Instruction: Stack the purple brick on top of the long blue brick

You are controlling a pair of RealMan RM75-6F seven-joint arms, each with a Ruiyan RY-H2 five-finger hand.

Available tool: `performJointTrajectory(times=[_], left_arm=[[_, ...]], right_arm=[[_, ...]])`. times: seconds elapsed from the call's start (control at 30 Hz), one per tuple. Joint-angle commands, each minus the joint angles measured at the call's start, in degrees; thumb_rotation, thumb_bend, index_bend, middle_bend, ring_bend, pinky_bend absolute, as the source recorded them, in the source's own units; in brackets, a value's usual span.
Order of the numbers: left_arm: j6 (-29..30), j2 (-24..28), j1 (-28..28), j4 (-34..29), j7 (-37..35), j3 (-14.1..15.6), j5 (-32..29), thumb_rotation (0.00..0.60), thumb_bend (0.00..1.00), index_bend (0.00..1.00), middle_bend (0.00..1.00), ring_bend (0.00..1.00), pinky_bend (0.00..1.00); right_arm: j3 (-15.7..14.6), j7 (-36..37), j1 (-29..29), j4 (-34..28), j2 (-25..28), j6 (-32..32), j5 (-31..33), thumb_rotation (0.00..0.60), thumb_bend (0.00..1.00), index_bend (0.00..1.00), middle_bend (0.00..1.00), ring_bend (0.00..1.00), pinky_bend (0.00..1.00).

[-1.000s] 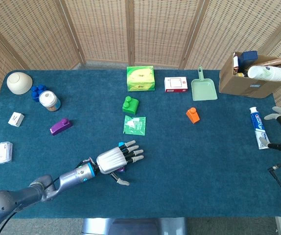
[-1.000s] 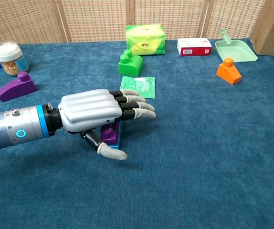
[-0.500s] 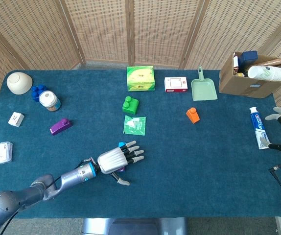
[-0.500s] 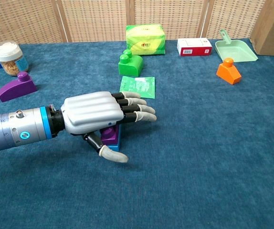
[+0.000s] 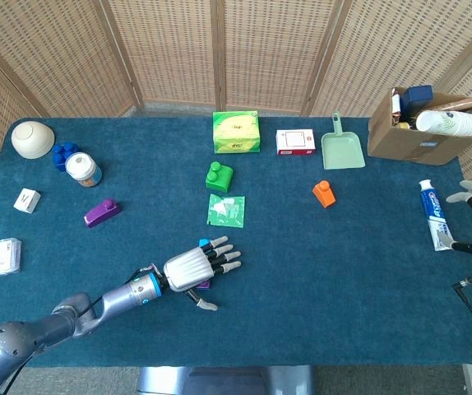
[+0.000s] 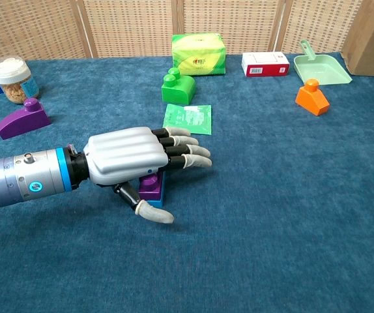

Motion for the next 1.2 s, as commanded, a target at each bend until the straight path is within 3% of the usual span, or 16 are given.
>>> performJointTrajectory(times=[0.03, 0.53, 0.73, 1.0, 1.2], left_arm=[[0.08, -0.23, 0.04, 0.32, 0.01, 0.01, -0.09, 0.0, 0.08, 0.0, 0.0, 0.0, 0.0], [4.32, 1.34, -0.86, -1.62, 0.03, -2.52, -0.69, 0.0, 0.08, 0.0, 0.0, 0.0, 0.0], [6.78, 6.9, -0.74, -9.92, 2.06, -4.3, -1.5, 0.0, 0.08, 0.0, 0.0, 0.0, 0.0], [7.21, 20.77, 2.41, -28.7, 8.32, -6.28, -6.1, 0.0, 0.09, 0.0, 0.0, 0.0, 0.0], [9.72, 29.73, 7.1, -38.1, 13.26, -6.37, -9.25, 0.0, 0.09, 0.0, 0.0, 0.0, 0.0]], right_arm=[[0.0, 0.04, -0.01, 0.01, 0.0, -0.01, -0.03, 0.6, 0.16, 0.34, 0.19, 0.0, 0.19], [0.17, 0.05, -0.19, -0.16, 0.27, 0.34, -0.08, 0.6, 0.16, 0.34, 0.18, 0.0, 0.19], [0.21, -0.49, 0.14, -0.22, 0.2, 0.18, -0.27, 0.6, 0.16, 0.34, 0.18, 0.0, 0.18], [0.1, -3.16, 0.81, 0.14, -0.24, -0.02, -0.2, 0.6, 0.16, 0.34, 0.18, 0.0, 0.15], [-0.19, -5.69, 1.86, 0.13, -0.88, -0.88, -0.4, 0.6, 0.16, 0.34, 0.18, 0.0, 0.13]])
